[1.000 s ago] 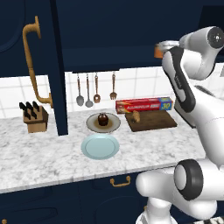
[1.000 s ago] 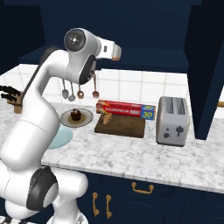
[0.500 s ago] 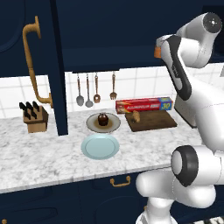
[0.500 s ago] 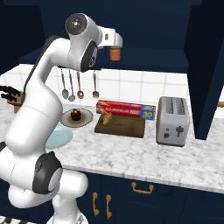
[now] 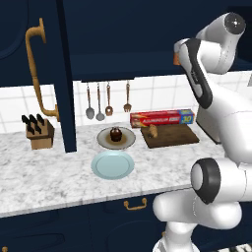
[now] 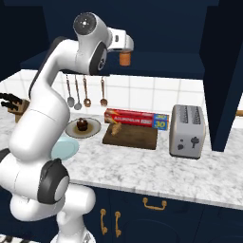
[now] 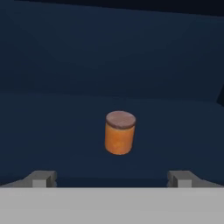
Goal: From the different types of pastries on the counter, select a croissant and place it on the cutting board. Then retrieve a jar of jam from the cabinet and place it alongside the croissant on the cutting board.
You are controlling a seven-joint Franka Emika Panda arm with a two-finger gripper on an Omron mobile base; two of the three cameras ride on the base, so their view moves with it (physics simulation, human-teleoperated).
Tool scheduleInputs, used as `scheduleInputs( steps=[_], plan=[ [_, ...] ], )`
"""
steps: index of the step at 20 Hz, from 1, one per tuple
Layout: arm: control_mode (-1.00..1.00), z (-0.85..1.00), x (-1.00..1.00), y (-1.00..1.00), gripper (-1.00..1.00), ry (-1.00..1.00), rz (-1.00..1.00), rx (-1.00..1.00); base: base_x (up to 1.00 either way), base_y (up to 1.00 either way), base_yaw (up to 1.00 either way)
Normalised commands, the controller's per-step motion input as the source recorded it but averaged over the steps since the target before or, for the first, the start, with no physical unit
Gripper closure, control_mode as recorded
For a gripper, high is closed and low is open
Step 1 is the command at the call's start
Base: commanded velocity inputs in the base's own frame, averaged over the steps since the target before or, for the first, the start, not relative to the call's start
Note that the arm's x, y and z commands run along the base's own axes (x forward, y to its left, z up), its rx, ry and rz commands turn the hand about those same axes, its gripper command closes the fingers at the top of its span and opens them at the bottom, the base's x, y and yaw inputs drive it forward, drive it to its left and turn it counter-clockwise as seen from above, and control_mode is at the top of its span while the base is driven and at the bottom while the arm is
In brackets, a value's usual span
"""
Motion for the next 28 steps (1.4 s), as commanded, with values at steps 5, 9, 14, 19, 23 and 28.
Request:
scheduleInputs(
  steps=[5, 9, 14, 19, 23, 28],
  plan=[
    [-1.0, -0.12, 0.14, 0.0, -1.0, 0.0, 0.0, -0.01, 0.0, 0.0, 0.0],
    [-1.0, -0.11, 0.21, 0.0, -1.0, 0.01, 0.0, -0.01, 0.0, 0.0, 0.0],
    [-1.0, -0.1, 0.34, 0.0, -1.0, 0.07, -0.01, -0.01, 0.0, 0.0, 0.0],
    [-1.0, -0.01, 0.3, -0.06, -1.0, 0.07, -0.03, 0.0, 0.0, 0.0, 0.0],
    [-1.0, 0.0, 0.23, -0.21, -1.0, 0.04, -0.04, 0.0, 0.0, 0.0, 0.0],
    [-1.0, -0.11, 0.19, -0.02, -1.0, 0.0, -0.01, 0.0, 0.0, 0.0, 0.0]
  ],
)
